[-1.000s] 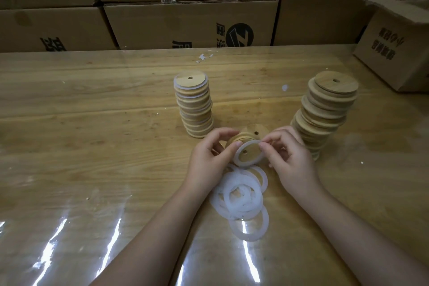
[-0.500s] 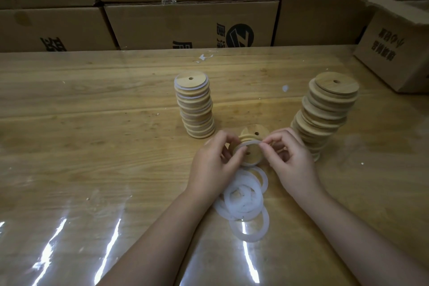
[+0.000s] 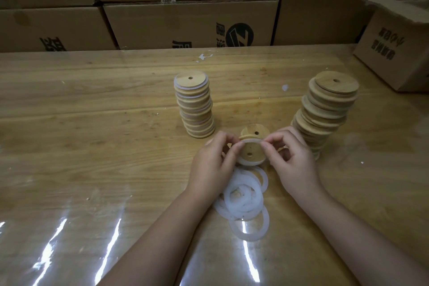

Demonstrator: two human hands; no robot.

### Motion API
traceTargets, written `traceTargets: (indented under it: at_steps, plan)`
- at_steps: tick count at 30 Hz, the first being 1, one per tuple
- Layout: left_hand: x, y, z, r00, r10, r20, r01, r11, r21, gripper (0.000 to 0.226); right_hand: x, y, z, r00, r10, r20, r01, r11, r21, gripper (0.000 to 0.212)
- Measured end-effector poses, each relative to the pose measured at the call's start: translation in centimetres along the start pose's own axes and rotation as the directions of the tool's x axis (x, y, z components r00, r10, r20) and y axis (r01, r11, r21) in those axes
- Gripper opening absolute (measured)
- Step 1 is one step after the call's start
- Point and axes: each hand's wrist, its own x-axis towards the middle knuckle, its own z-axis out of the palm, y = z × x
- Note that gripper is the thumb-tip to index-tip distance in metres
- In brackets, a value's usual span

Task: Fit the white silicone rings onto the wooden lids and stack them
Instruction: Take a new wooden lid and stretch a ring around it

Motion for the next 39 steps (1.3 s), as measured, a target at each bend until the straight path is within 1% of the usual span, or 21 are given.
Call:
traceTargets:
  at_steps: [8,18,27,32,34,37,39]
  plan:
    - [0.06,0.05,0.04,0.999,-0.038,0.0,0.038,0.999,-0.037,0.015,0.0,-0.01,0.09,1.0,0.012,0.0,-0.012,1.0,0.019,0.006]
    - [0.27,-0.13,0.01,0.993,-0.116,0.012,0.116,0.985,-0.127,0.009,0.05,-0.12,0.08,0.998,0.051,0.031,-0.053,0.995,0.083,0.008]
    - [0.46,-0.27,-0.43,0.991,-0.131,0.027,0.134,0.981,-0.138,0.008,0.13,-0.16,-0.06,0.997,0.051,0.065,-0.056,0.995,0.079,0.009]
    - [0.5,-0.18,-0.71,0.972,-0.233,0.015,0.231,0.954,-0.19,0.01,0.13,0.01,-0.14,0.988,0.106,0.112,-0.116,0.99,0.086,0.008]
    - [0.41,-0.01,-0.72,0.977,-0.213,-0.006,0.209,0.963,-0.169,0.004,0.08,0.02,-0.19,0.988,0.094,0.126,-0.104,0.992,0.073,0.008]
    - [0.3,0.36,-0.74,0.996,-0.081,-0.039,0.077,0.993,-0.09,0.011,0.05,-0.14,-0.18,0.987,0.066,0.143,-0.076,0.995,0.065,0.009]
    - [0.3,0.47,-0.69,0.999,-0.004,-0.037,0.001,0.996,-0.094,0.008,0.02,-0.32,-0.11,0.987,0.052,0.151,-0.064,0.995,0.073,0.011]
